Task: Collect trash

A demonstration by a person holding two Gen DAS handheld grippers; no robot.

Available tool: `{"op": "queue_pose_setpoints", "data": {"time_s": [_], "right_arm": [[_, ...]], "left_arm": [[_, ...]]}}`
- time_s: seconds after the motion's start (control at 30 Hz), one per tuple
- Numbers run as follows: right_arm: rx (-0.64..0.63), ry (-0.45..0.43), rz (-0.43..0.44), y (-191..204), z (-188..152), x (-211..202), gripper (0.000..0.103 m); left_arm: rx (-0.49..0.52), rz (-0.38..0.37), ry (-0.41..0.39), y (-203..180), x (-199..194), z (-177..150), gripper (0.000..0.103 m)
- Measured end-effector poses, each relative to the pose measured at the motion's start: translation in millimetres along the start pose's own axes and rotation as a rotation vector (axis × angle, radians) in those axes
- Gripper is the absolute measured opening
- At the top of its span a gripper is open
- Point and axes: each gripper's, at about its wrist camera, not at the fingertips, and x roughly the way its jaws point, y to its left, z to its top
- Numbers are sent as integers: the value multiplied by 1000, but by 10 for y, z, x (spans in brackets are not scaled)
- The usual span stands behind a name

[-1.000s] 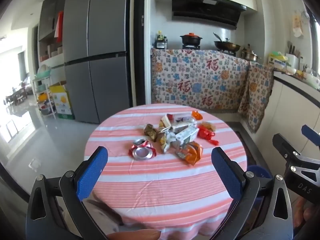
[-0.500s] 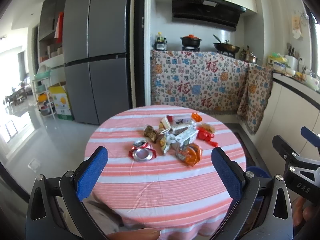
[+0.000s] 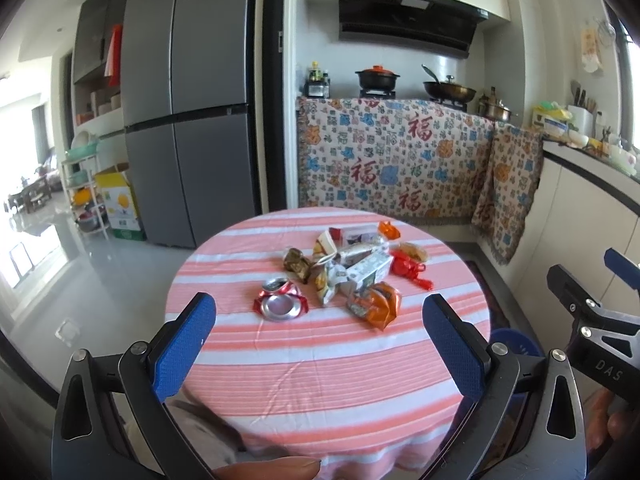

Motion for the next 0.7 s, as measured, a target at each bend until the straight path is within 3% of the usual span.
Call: {"op": "queue_pose_setpoints", "data": {"time_s": [0.7], "right_arm": [[-4,-2,-10,-4,5,-9,103]], "left_arm": [[3,-6,3,-31,3,-21,103]]}}
